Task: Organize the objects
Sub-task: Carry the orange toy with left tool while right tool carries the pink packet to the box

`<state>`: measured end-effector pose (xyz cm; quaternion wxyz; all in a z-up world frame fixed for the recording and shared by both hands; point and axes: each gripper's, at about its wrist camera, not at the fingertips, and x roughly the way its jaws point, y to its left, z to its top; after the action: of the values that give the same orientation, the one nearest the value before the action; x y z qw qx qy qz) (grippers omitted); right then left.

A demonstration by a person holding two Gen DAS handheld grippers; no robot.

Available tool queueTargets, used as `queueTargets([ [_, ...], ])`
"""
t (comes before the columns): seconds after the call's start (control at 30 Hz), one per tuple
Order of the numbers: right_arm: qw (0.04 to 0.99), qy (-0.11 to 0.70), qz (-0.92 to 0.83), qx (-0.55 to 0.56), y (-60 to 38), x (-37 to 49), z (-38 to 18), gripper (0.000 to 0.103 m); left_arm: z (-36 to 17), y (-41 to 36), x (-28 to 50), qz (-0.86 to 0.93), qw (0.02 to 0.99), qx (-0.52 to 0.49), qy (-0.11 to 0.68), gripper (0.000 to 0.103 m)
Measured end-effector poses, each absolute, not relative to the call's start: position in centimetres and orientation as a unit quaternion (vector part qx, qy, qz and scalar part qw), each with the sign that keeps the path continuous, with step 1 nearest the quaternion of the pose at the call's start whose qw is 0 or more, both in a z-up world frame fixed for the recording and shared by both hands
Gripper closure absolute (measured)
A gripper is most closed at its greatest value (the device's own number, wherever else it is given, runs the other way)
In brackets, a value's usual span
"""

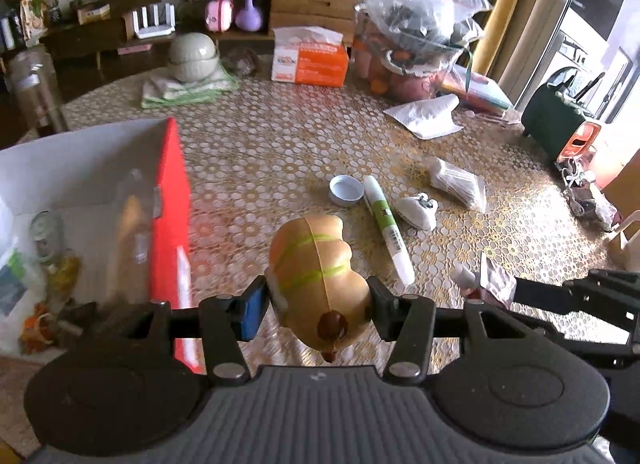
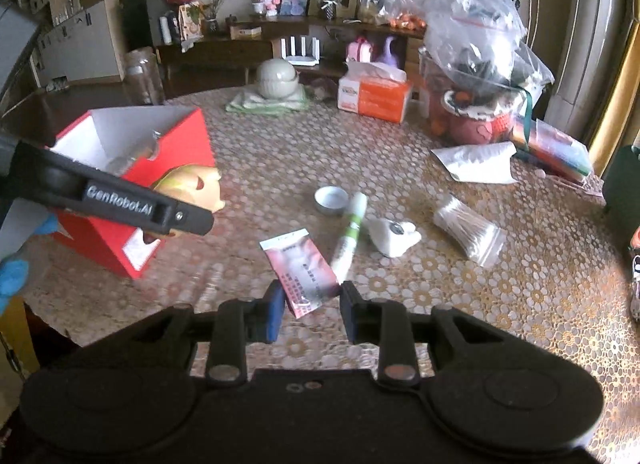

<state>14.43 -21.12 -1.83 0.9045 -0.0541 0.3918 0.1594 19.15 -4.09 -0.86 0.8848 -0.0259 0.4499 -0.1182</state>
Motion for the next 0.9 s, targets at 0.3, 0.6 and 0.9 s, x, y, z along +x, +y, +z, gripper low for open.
queueTargets([
  [0.3, 0.905, 0.384, 0.18, -0.043, -17.7, 12.8, 0.4, 0.074, 1.3, 0.0, 15.8, -0.107, 0.896, -0.027, 0.43, 0.051],
  [0.6, 0.904, 0.369, 0.206, -0.059, -13.1, 12.6, 1.7, 0.074, 2.5, 4.7, 14.0, -0.1, 0.906, -0.037, 0.409, 0.061],
  [0.9, 0.905, 0.367, 0.204, -0.073, -11.0, 13.5, 1.4, 0.074, 1.0, 7.4, 13.4, -0.113, 0.897, -0.033, 0.427, 0.059],
])
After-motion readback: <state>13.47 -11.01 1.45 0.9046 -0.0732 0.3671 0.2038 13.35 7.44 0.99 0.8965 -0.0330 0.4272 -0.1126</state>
